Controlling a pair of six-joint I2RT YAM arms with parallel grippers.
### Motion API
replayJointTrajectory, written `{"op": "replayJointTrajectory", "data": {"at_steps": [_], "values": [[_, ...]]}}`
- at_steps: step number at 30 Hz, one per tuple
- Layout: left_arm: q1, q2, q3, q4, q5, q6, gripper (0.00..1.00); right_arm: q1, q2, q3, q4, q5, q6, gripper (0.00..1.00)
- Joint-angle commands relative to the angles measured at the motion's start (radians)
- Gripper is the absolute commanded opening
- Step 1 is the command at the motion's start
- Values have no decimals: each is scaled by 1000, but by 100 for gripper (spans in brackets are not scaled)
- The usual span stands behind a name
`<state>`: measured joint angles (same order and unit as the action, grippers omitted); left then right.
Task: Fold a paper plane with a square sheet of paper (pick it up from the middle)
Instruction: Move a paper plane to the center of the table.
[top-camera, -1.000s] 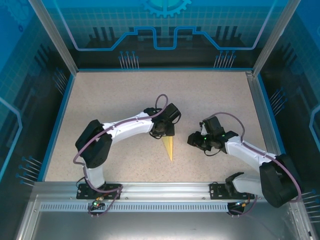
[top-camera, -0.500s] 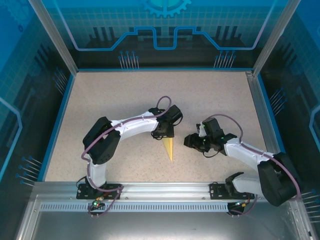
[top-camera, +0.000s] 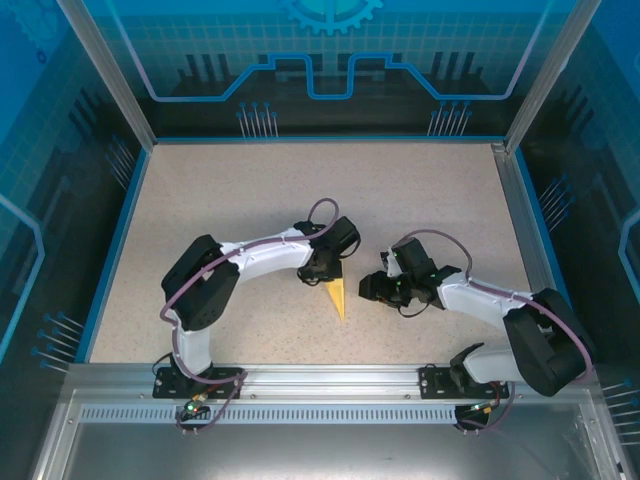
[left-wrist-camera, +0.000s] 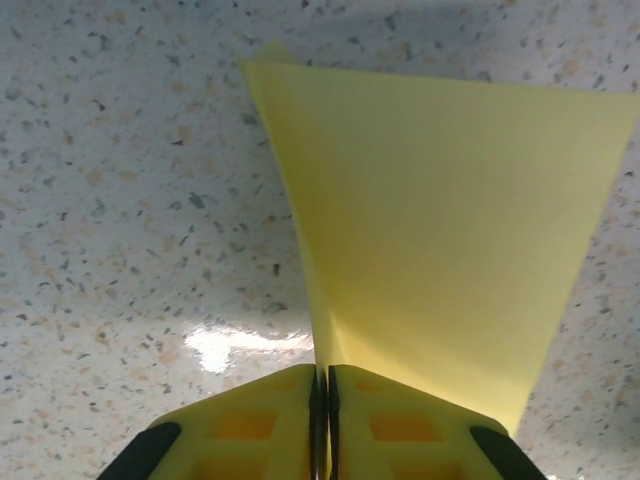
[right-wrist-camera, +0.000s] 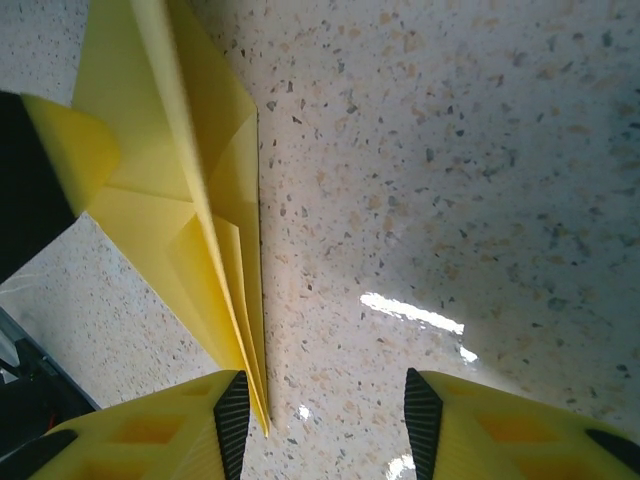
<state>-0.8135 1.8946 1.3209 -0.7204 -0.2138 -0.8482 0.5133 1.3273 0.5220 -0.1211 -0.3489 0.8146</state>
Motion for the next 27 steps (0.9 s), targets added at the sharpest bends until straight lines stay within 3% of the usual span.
{"op": "replayJointTrajectory", "data": {"at_steps": [1, 14, 27], "values": [[9, -70, -25, 14, -21, -3, 14, 30, 22, 43, 20, -6, 2, 48], [16, -109, -108, 54, -26, 6, 7, 86, 209, 155, 94, -59, -15, 47], [17, -102, -117, 66, -22, 15, 10, 129, 309, 205, 129, -73, -19, 43]]}}
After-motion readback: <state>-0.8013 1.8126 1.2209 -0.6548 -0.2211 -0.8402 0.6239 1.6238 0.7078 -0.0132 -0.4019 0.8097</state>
